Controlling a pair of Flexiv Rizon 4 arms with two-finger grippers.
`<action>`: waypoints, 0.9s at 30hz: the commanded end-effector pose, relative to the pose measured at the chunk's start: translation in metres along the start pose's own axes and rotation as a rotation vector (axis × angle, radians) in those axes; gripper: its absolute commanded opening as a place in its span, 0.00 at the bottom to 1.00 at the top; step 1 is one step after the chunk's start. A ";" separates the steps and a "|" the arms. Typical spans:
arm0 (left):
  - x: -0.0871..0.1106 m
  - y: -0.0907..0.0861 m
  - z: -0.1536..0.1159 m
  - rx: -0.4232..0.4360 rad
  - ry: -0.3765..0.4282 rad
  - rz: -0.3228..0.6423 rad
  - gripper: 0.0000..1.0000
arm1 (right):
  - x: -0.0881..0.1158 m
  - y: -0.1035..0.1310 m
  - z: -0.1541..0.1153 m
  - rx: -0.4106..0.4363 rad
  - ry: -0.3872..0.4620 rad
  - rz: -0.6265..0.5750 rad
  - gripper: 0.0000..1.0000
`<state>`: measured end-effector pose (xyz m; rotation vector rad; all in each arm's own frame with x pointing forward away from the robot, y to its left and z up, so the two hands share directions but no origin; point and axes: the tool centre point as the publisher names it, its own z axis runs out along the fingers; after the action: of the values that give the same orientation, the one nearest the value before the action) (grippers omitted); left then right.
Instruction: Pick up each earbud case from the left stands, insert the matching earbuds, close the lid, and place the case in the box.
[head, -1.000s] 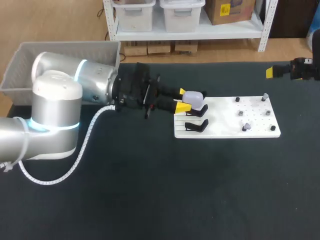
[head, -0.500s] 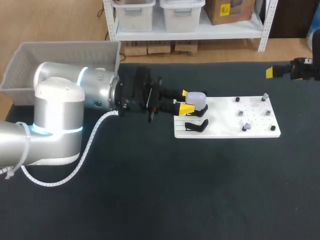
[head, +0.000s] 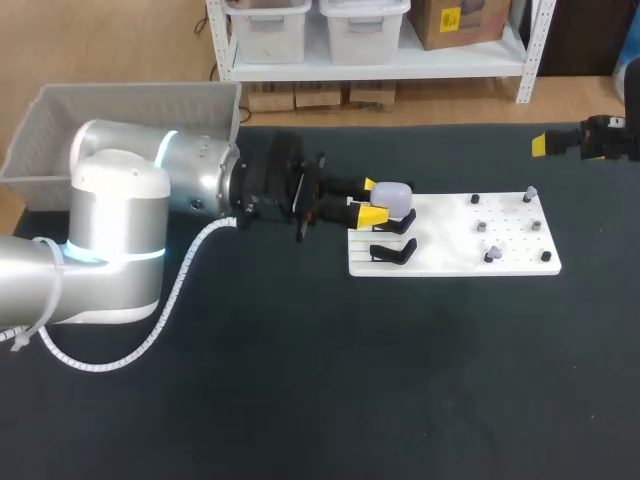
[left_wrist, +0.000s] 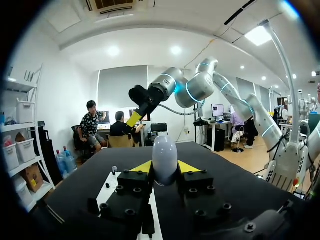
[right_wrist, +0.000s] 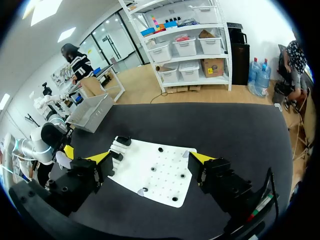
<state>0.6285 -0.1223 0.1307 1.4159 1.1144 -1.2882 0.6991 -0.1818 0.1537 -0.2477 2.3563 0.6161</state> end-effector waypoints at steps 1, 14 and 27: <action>0.001 0.001 0.000 0.000 -0.002 0.002 0.00 | 0.006 0.025 -0.009 -0.019 -0.034 -0.039 1.00; 0.001 0.001 0.000 0.000 -0.002 0.002 0.00 | 0.050 0.115 -0.033 0.043 0.011 -0.103 1.00; 0.001 0.001 0.000 0.000 -0.002 0.002 0.00 | 0.078 0.188 -0.012 0.025 0.141 -0.063 1.00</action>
<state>0.6287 -0.1229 0.1309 1.4167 1.1150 -1.2888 0.5689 -0.0410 0.1809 -0.4337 2.4415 0.7539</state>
